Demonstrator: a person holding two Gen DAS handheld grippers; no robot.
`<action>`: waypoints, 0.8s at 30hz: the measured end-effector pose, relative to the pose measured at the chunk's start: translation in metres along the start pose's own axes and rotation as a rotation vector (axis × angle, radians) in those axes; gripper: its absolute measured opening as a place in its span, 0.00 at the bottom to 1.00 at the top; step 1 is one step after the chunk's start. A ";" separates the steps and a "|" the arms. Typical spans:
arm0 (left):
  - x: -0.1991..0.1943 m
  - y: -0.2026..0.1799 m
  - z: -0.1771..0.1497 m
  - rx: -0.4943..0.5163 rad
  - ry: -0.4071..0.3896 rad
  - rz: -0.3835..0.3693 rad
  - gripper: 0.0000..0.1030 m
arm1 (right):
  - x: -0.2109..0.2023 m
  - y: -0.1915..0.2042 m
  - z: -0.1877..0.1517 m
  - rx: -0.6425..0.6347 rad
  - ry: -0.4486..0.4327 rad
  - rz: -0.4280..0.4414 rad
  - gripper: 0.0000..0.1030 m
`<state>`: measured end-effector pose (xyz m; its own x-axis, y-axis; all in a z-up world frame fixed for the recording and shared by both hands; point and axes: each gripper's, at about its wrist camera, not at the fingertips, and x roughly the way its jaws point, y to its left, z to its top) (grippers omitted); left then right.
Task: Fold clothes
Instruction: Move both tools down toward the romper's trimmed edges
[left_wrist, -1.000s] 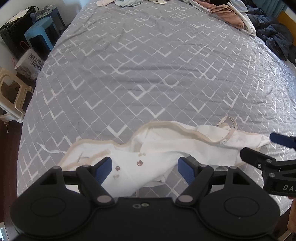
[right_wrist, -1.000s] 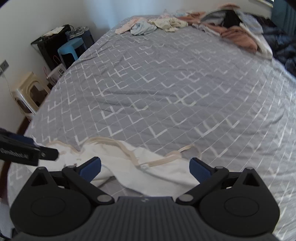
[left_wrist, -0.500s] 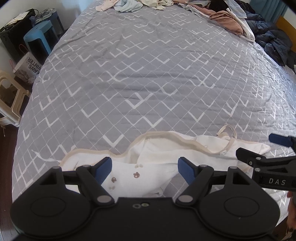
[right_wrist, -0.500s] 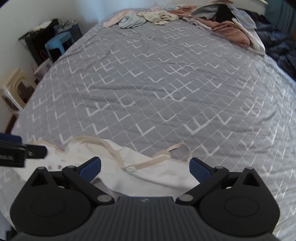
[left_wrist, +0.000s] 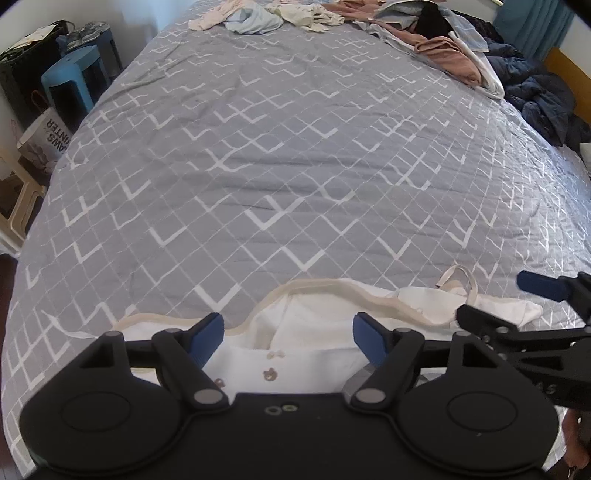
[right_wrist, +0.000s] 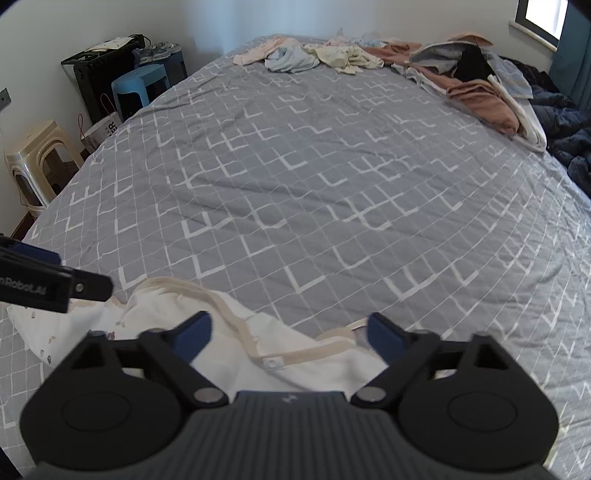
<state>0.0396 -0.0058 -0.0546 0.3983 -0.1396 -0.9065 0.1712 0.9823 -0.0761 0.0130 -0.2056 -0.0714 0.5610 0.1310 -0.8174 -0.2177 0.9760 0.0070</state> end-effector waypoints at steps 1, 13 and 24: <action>0.002 -0.002 -0.001 0.006 0.004 -0.002 0.74 | 0.002 0.001 -0.001 -0.001 0.005 0.003 0.80; 0.038 0.002 0.001 0.045 0.052 -0.026 0.76 | 0.031 0.013 -0.006 -0.136 0.105 -0.047 0.63; 0.063 0.018 0.013 0.156 0.065 -0.032 0.75 | 0.044 0.028 -0.003 -0.244 0.165 -0.038 0.57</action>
<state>0.0791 0.0017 -0.1076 0.3320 -0.1573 -0.9301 0.3225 0.9455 -0.0448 0.0292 -0.1729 -0.1089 0.4396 0.0457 -0.8971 -0.3960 0.9063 -0.1479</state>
